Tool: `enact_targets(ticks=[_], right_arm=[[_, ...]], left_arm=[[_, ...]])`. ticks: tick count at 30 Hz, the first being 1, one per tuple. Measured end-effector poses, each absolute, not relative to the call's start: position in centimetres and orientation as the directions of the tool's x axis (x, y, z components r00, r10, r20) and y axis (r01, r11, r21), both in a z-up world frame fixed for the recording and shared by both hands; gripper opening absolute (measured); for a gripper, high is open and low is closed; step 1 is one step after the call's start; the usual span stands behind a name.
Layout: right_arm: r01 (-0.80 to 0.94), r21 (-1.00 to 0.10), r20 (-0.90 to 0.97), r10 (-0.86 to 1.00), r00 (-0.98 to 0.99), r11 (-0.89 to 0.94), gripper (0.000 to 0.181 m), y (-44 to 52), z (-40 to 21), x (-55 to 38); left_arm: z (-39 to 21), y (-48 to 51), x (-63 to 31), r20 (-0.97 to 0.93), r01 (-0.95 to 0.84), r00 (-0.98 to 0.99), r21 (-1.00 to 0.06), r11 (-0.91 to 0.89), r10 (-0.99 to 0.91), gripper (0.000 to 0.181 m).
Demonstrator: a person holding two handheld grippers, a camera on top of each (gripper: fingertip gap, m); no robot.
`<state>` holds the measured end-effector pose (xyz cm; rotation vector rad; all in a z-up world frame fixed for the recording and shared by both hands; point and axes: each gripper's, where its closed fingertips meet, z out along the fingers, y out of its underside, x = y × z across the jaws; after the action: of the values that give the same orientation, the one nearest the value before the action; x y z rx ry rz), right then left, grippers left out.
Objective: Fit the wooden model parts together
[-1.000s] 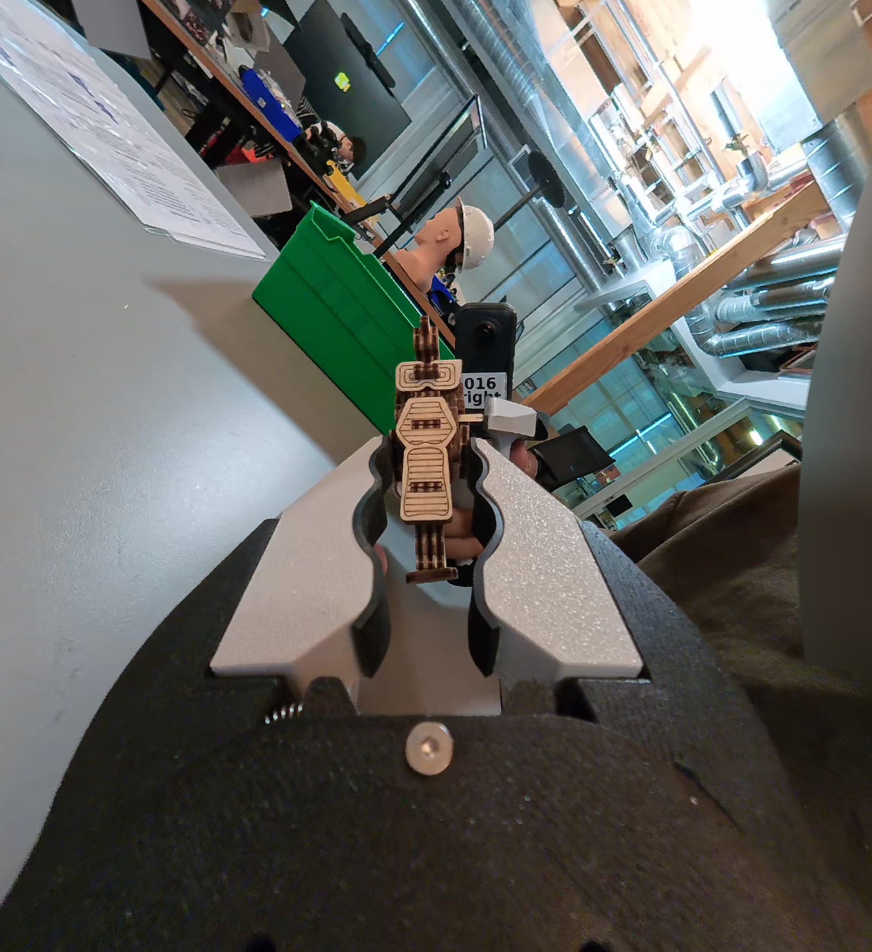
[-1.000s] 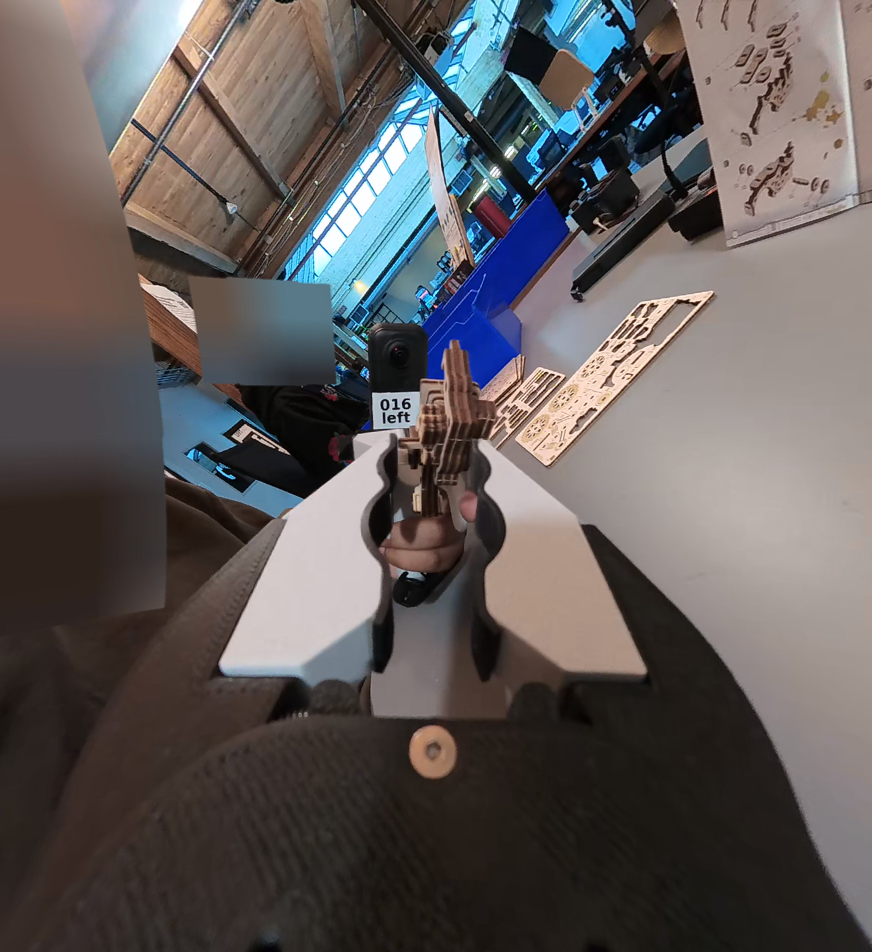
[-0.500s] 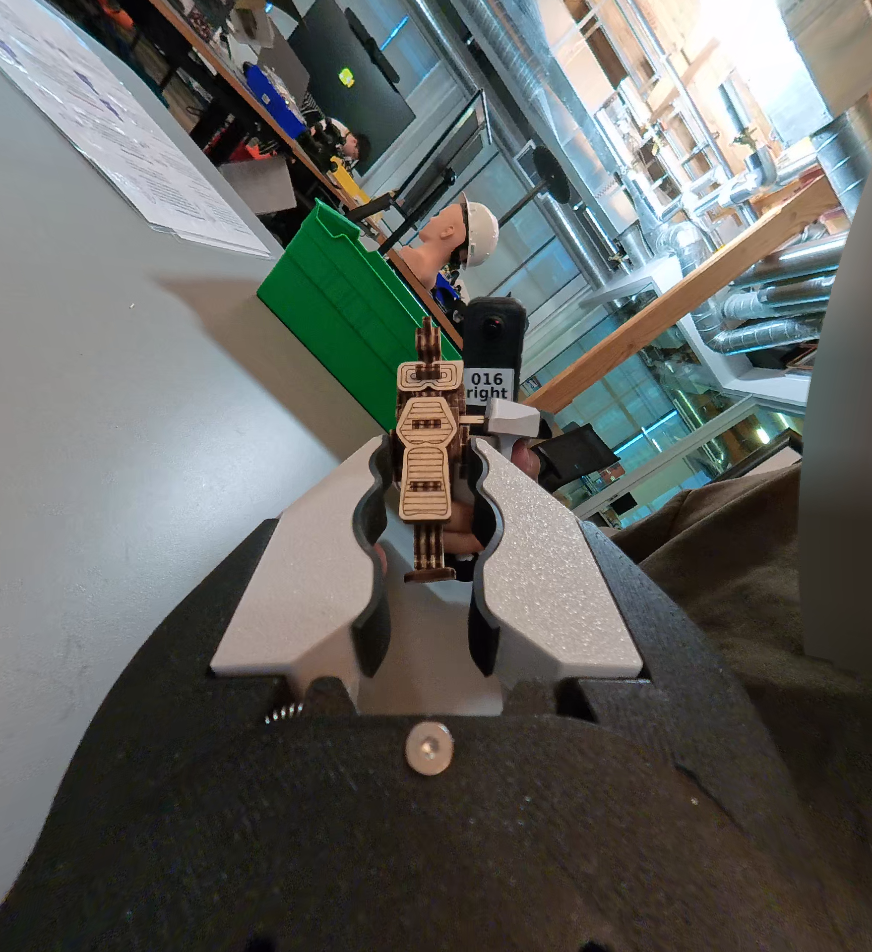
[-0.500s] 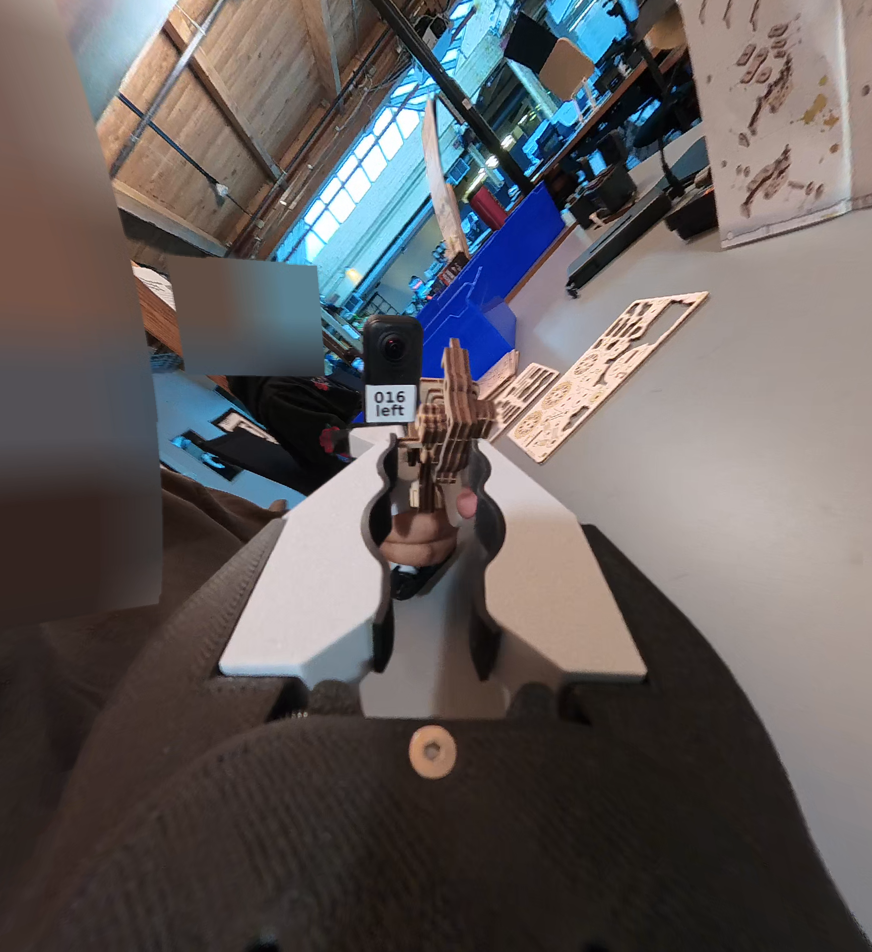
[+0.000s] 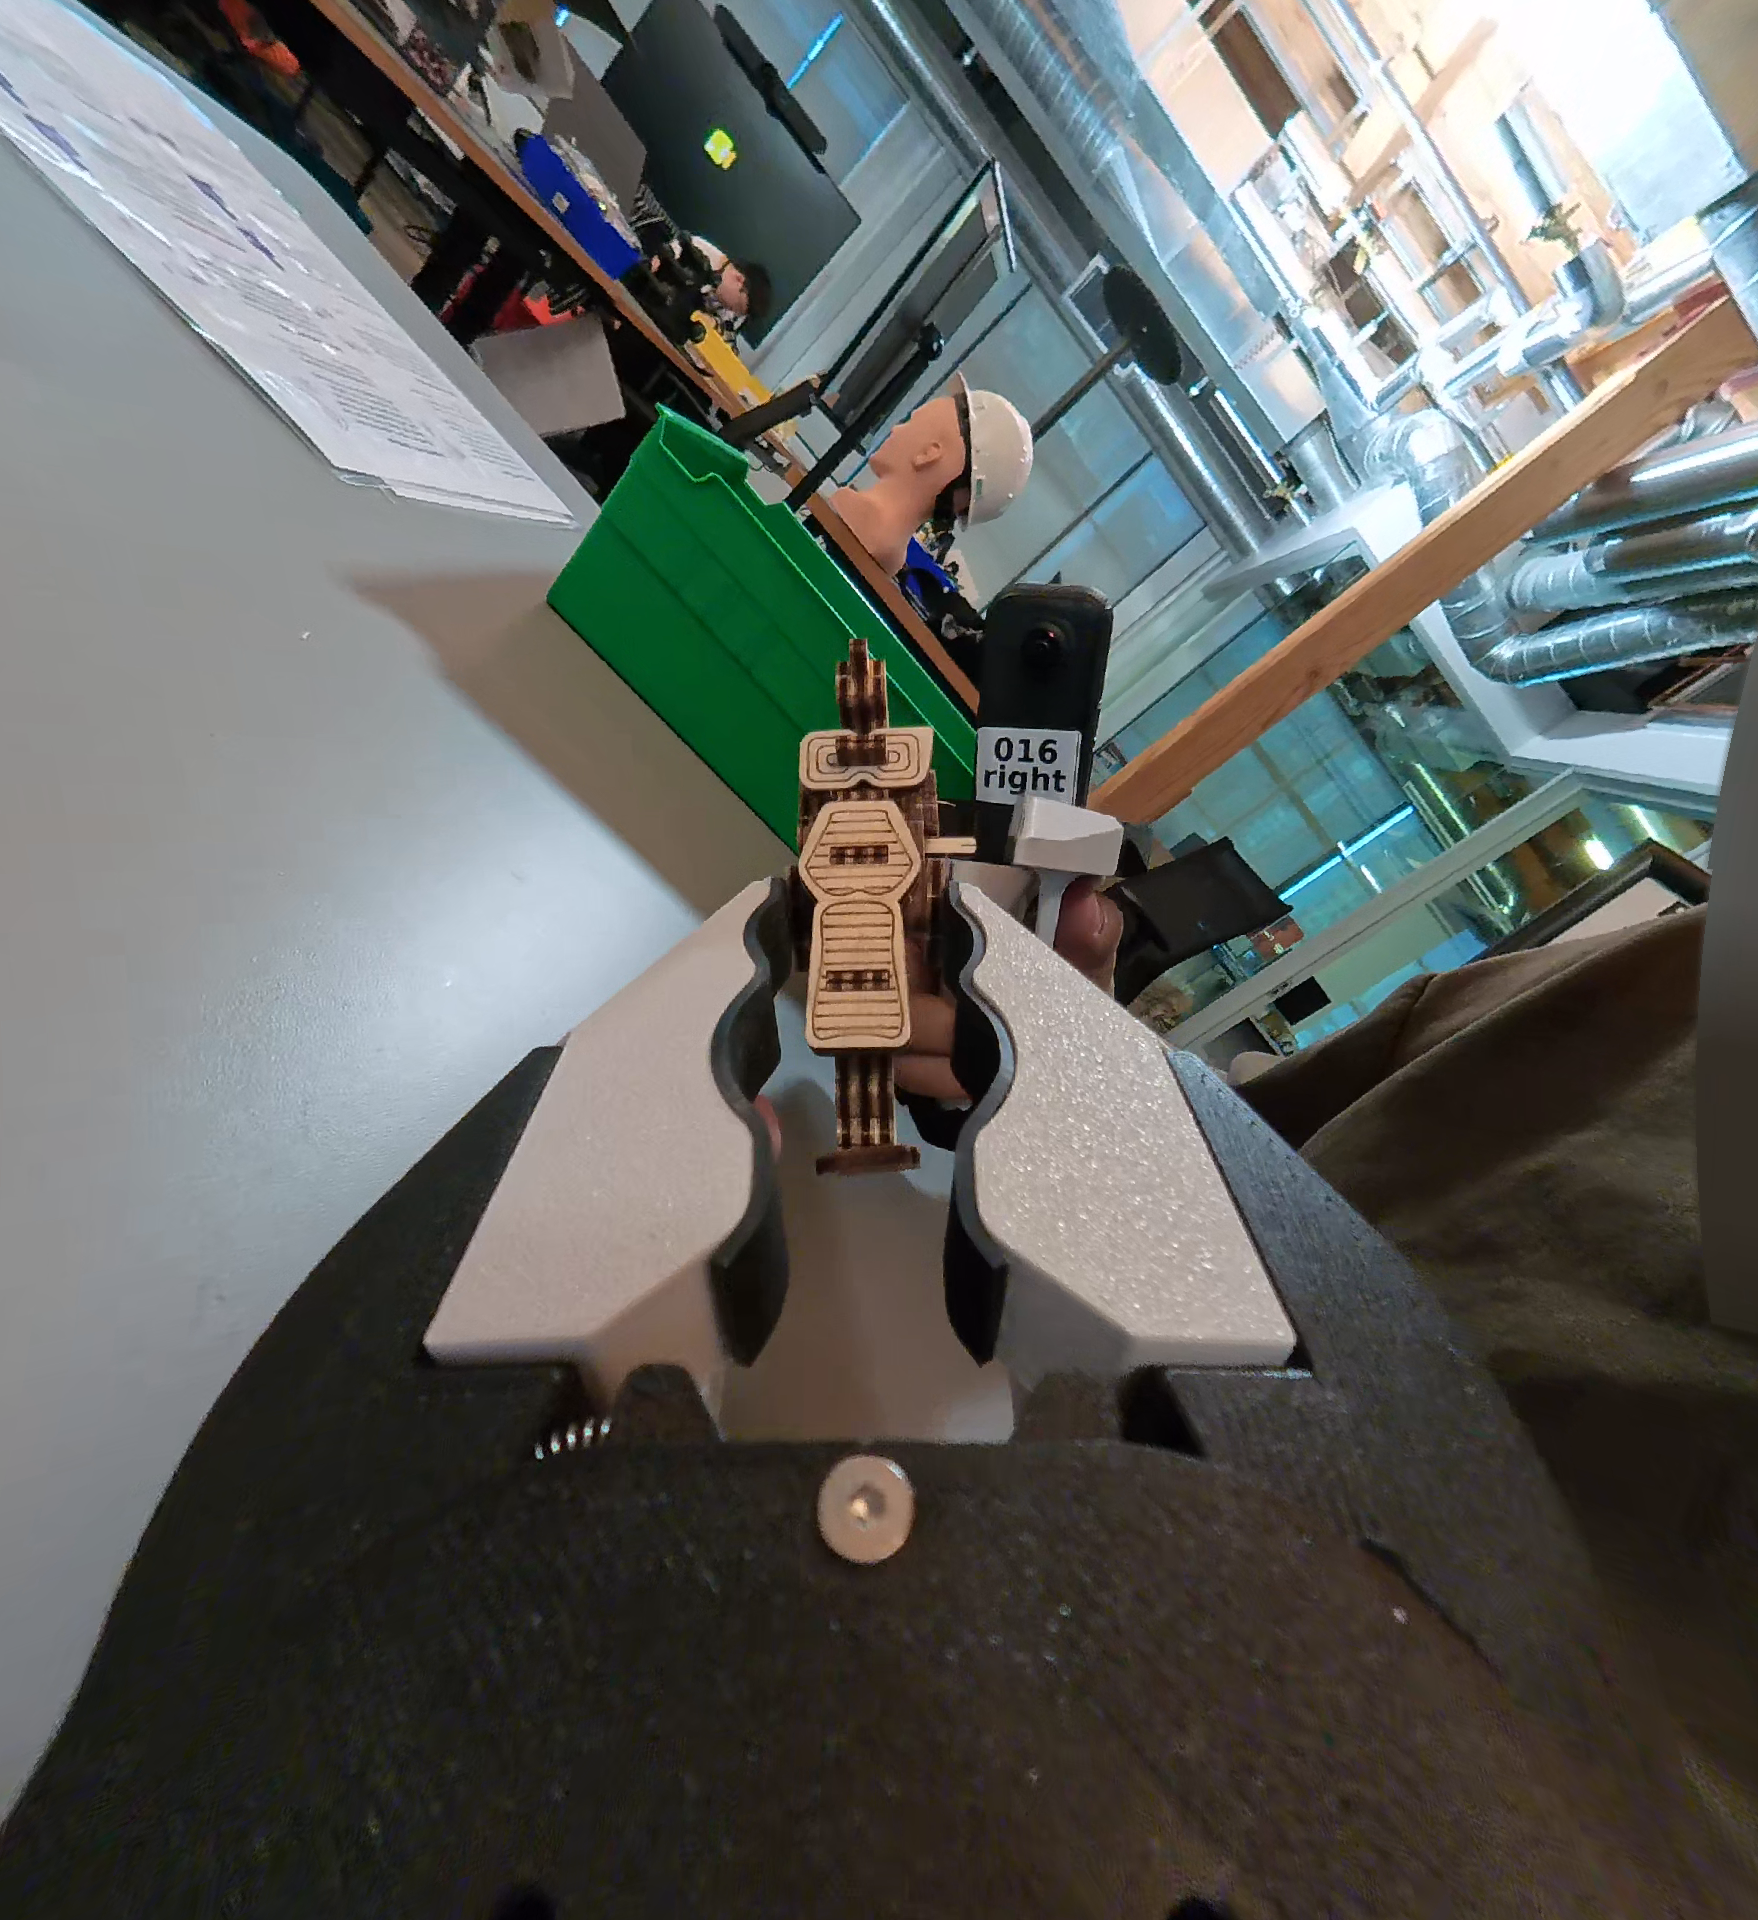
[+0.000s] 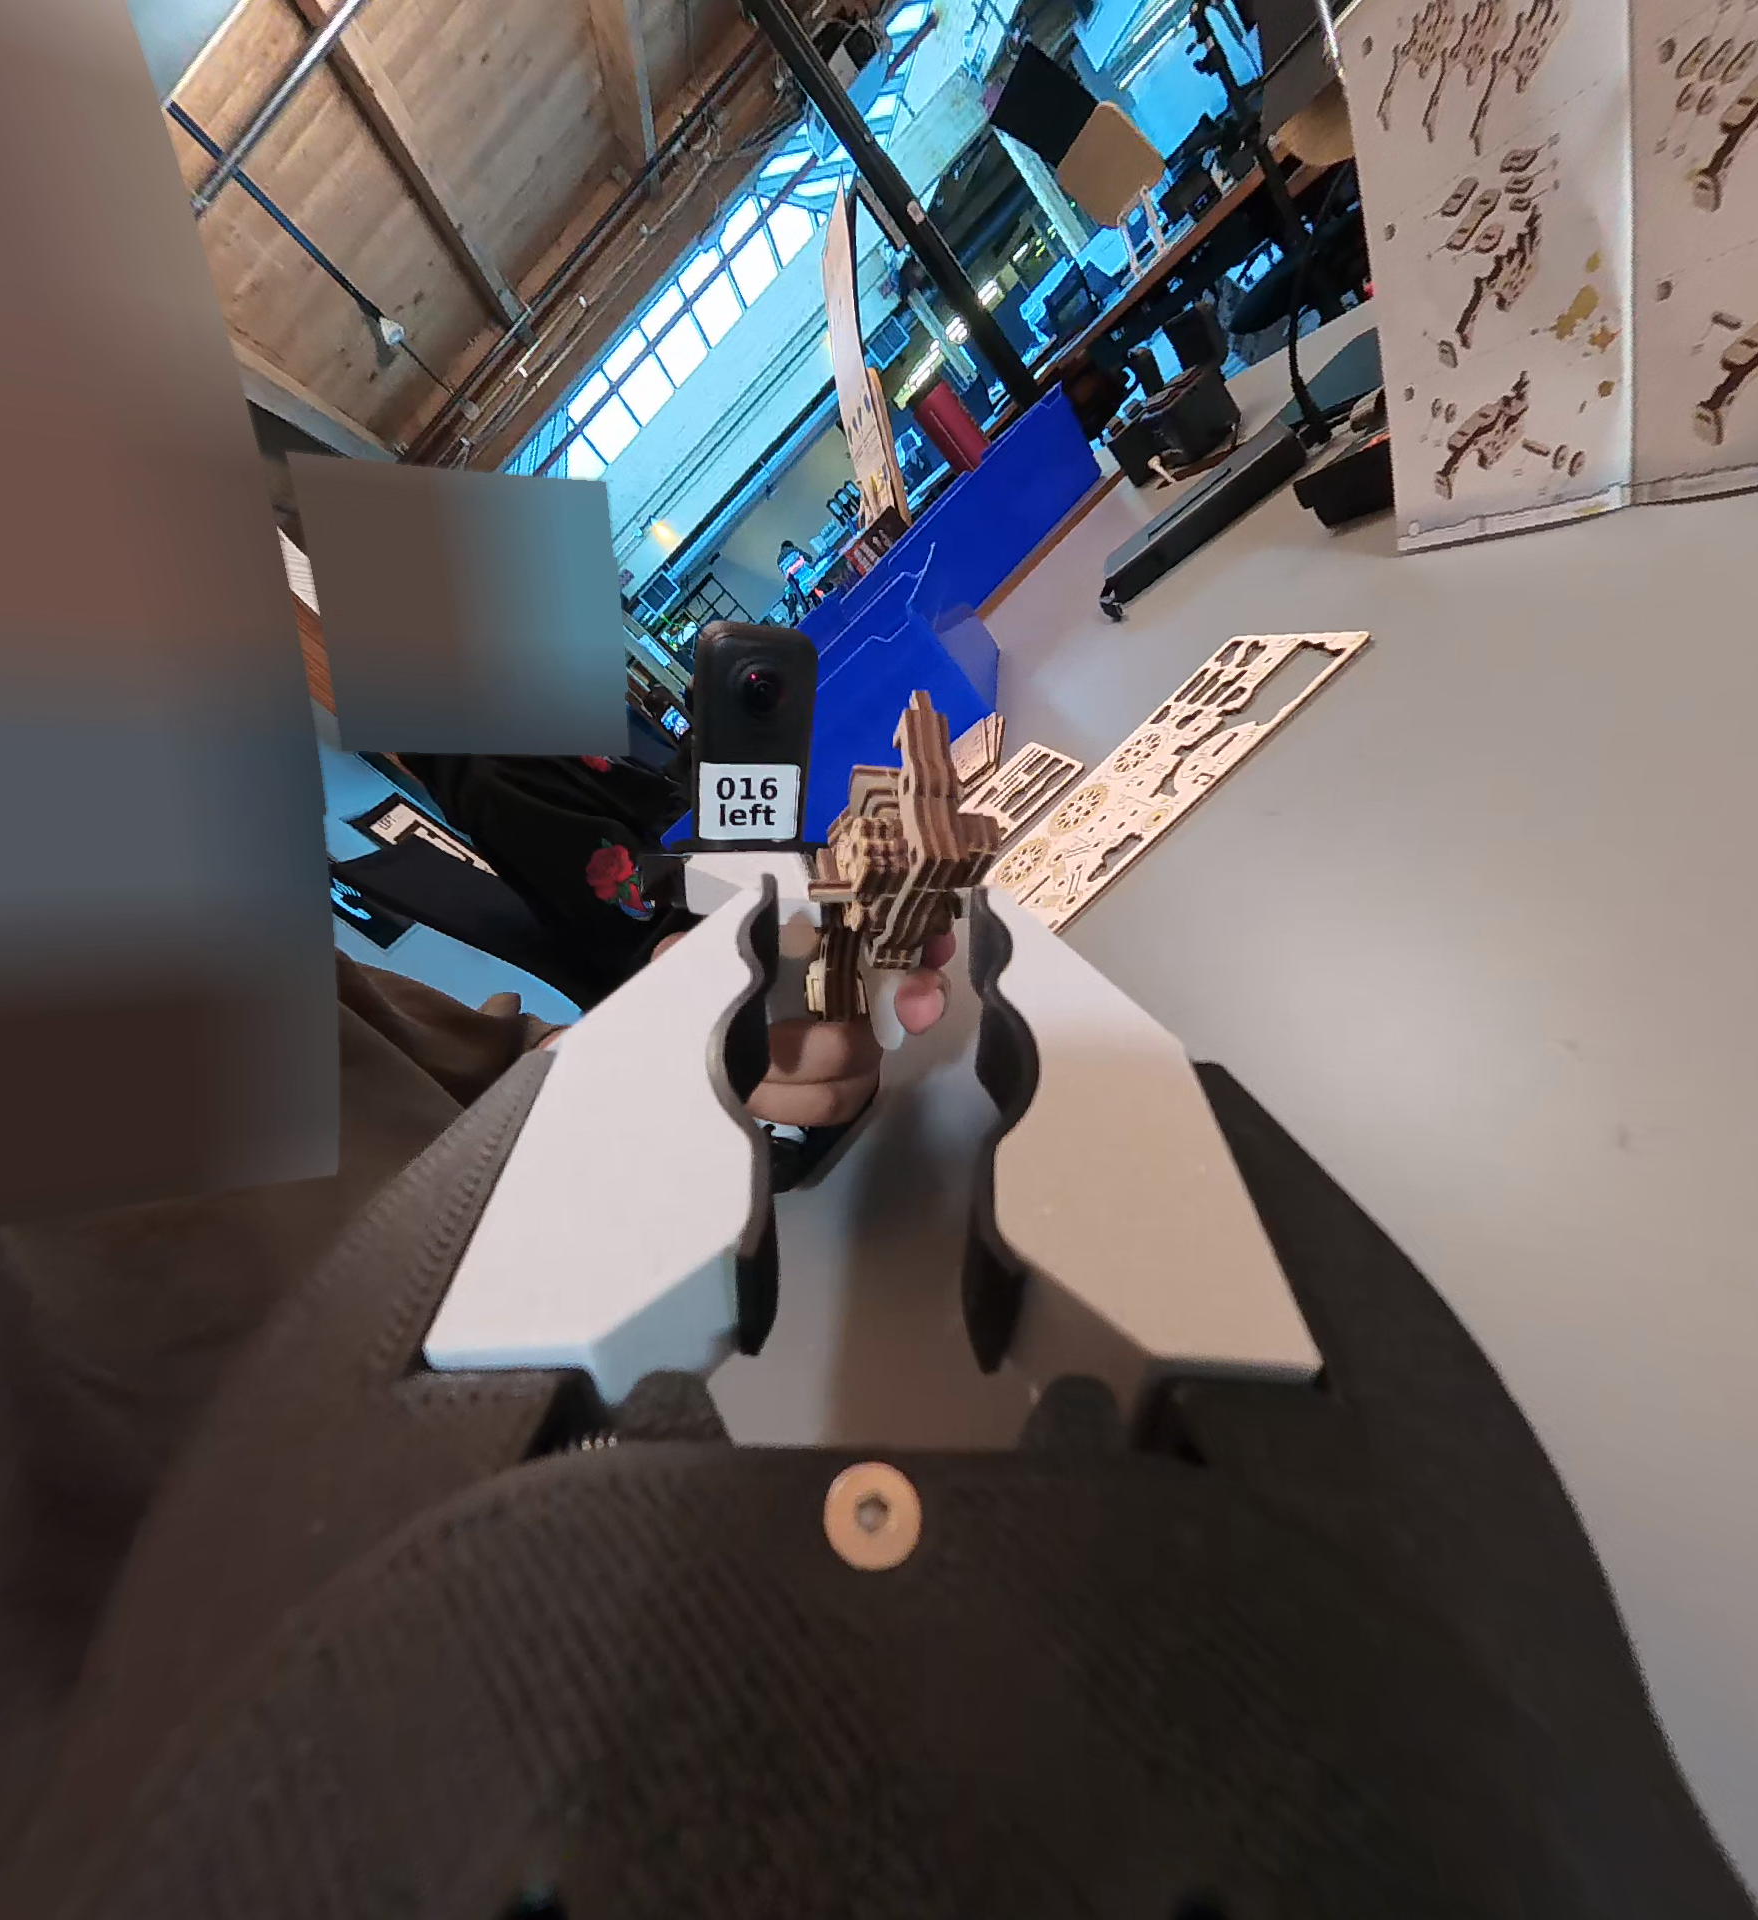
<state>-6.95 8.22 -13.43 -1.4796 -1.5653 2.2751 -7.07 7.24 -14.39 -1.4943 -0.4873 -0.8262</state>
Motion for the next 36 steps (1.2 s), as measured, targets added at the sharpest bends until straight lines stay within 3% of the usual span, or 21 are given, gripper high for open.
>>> enact_targets(ticks=[11, 28, 33, 36], right_arm=[[0.478, -0.740, -0.672, 0.481, -0.563, -0.474, 0.025, 7.9, -13.5, -6.8], [0.444, -0.781, -0.625, 0.550, -0.554, -0.439, 0.031, 8.3, -14.0, -7.1], [0.385, -0.824, -0.566, 0.647, -0.511, -0.416, 0.041, 10.4, -14.1, -7.7], [0.370, -0.815, -0.579, 0.656, -0.484, -0.447, 0.040, 11.4, -14.0, -8.0]], left_arm=[[-14.4, 7.3, -6.6, 0.734, 0.725, 0.653, -0.677, -0.125, -0.187, 0.025], [-14.5, 7.2, -7.1, 0.731, 0.721, 0.663, -0.682, -0.121, -0.163, 0.025], [-15.4, 6.9, -8.9, 0.688, 0.677, 0.723, -0.724, -0.135, -0.063, 0.025], [-18.4, 6.9, -9.3, 0.572, 0.562, 0.818, -0.772, -0.295, 0.061, 0.025]])
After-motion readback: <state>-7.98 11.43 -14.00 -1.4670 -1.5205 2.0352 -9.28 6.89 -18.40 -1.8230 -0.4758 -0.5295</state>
